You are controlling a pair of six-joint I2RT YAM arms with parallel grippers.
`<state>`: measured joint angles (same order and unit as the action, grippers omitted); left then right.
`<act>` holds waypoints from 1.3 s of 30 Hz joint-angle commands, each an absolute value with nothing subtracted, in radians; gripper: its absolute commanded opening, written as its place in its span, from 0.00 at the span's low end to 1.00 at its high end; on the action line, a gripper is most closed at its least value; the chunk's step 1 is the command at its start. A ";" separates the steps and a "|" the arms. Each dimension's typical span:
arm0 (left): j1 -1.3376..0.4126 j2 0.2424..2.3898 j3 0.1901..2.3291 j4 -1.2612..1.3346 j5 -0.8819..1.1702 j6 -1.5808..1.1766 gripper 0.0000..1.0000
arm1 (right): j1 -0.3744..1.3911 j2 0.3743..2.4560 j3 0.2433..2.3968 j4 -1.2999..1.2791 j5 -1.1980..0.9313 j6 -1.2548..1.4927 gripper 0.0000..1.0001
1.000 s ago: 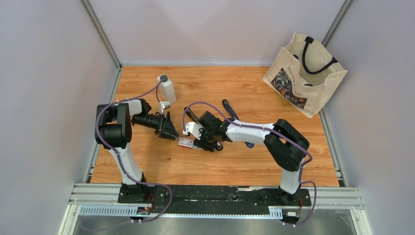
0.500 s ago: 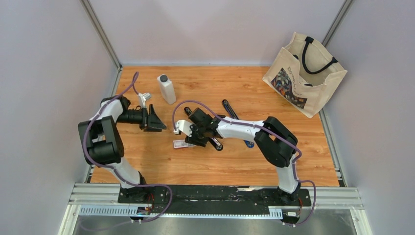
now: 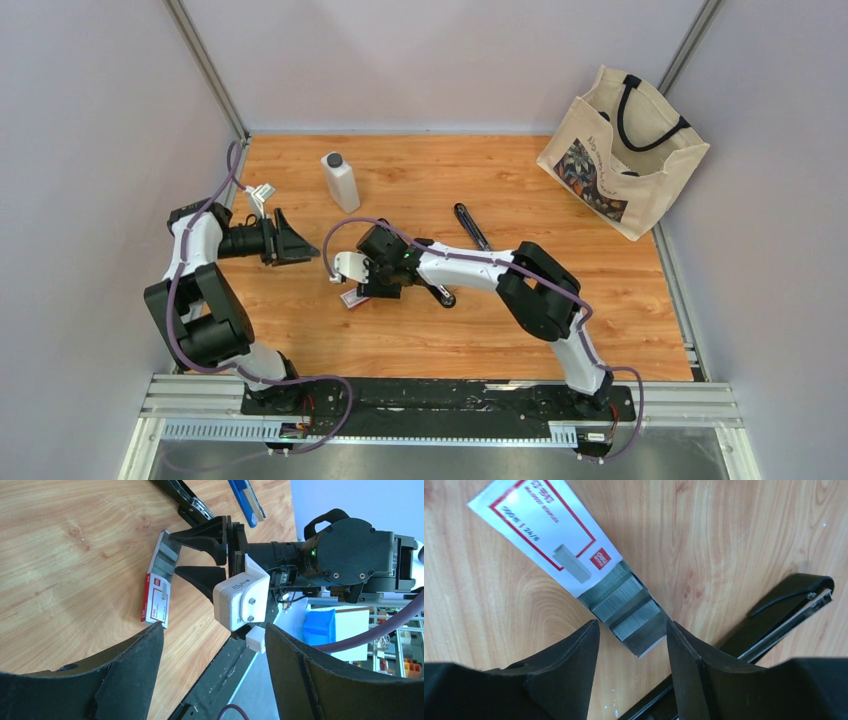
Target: Load the staples into the stapler
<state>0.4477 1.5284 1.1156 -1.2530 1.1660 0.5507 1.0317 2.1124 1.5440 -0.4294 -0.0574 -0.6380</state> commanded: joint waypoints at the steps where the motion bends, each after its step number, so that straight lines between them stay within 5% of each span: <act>1: 0.454 1.488 1.126 -1.272 1.192 0.589 0.82 | 1.032 2.028 1.539 -0.428 0.067 -0.640 0.57; 10: 0.468 1.304 1.134 -1.195 1.065 0.427 0.84 | 0.973 1.919 1.555 -0.545 -0.098 -0.295 0.56; 21: 0.471 1.045 1.043 -1.020 0.825 0.316 0.88 | 0.957 2.124 1.853 -0.689 -0.176 -0.008 0.55; 39: 0.474 1.081 1.000 -0.976 0.825 0.318 0.88 | 0.957 2.184 1.816 -0.712 -0.106 0.072 0.44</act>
